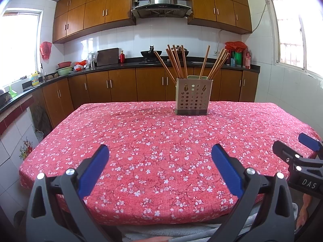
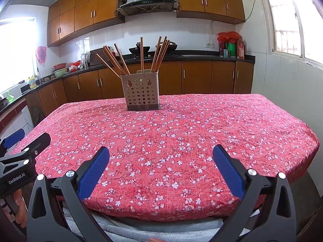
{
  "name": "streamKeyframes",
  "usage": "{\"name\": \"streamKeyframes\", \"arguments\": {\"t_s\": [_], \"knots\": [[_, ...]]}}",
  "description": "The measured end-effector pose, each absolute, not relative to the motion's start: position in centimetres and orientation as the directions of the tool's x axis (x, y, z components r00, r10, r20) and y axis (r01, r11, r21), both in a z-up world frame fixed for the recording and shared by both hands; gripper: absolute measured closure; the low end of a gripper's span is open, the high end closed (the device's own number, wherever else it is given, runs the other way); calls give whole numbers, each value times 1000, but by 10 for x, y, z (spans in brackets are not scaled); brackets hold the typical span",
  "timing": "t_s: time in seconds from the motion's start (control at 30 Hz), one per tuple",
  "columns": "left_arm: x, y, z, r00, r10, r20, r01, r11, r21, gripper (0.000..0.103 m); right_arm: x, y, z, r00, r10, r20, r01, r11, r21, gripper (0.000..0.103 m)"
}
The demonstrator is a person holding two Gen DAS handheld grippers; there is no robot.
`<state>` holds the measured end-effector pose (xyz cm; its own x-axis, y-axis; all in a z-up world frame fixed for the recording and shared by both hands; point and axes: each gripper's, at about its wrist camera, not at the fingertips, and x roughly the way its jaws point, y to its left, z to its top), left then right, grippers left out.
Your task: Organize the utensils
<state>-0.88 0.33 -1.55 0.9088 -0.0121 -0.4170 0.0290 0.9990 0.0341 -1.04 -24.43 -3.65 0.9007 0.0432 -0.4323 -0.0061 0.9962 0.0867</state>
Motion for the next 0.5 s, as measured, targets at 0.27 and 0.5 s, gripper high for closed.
{"name": "streamKeyframes", "arguments": {"t_s": [0.27,0.5], "knots": [[-9,2,-15,909,-14,-416,30,999,33,4,-10,-244,-36,901,43,-432,-6,996,87,2],[-10,2,-15,909,-13,-416,30,999,34,4,-11,-243,-37,900,44,-434,-7,996,87,2]]}}
